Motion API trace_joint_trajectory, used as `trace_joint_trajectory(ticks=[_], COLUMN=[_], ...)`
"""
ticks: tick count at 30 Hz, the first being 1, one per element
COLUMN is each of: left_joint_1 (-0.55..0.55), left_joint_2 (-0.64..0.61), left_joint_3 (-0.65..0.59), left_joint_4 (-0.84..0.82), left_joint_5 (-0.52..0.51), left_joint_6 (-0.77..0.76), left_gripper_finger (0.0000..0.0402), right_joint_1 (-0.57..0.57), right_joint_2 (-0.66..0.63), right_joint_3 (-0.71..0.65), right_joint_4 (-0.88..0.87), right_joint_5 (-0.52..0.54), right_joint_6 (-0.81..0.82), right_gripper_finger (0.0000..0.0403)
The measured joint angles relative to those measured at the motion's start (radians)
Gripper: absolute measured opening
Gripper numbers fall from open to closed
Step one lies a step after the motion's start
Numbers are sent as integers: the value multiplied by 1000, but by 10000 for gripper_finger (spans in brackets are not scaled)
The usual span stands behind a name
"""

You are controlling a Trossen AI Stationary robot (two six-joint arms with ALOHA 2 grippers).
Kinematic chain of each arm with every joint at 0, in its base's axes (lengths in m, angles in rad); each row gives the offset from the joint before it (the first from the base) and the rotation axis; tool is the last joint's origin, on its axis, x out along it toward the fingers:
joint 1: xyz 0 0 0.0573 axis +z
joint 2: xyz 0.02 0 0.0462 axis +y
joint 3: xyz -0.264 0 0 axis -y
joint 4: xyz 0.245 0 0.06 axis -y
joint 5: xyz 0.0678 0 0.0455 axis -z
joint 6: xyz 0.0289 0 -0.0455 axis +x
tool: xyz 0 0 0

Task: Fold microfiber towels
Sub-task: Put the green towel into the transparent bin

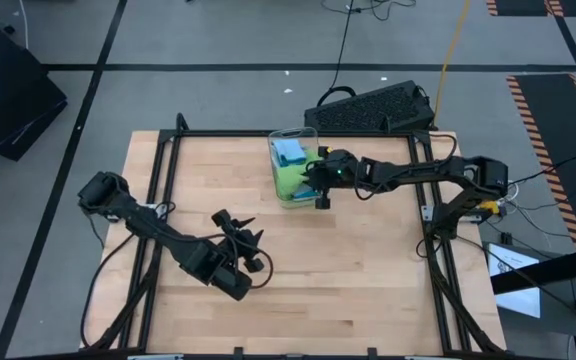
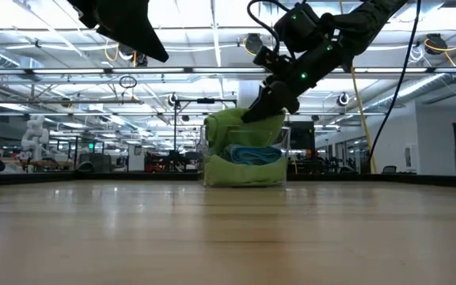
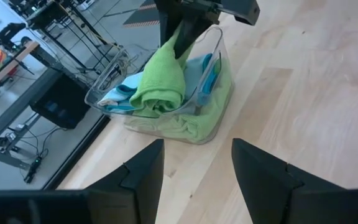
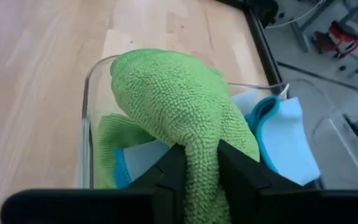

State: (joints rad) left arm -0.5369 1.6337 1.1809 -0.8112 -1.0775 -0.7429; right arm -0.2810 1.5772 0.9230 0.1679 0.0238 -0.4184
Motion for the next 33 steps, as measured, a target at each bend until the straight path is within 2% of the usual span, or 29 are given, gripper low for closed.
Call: trace_joint_trajectory(ticks=[6,10,14,20,26,33], left_joint_1=[0,0,0,0,0,0], left_joint_2=[0,0,0,0,0,0], left_joint_3=[0,0,0,0,0,0], left_joint_4=[0,0,0,0,0,0], left_joint_5=[4,17,34,34,34,40], left_joint_6=[-5,-16,-17,-18,-14,-12], left_gripper_finger=[191,191,191,191,191,191], right_joint_1=[-2,-19,-34,-35,-35,-39], right_joint_2=[-7,-39,-88,-168,-194,-192], right_joint_3=[0,0,0,0,1,1], right_joint_4=[-6,-59,-137,-170,-131,-309], right_joint_5=[-15,-103,-196,-259,-263,-219], right_joint_6=[60,158,252,447,502,516], right_gripper_finger=[134,163,172,166,152,88])
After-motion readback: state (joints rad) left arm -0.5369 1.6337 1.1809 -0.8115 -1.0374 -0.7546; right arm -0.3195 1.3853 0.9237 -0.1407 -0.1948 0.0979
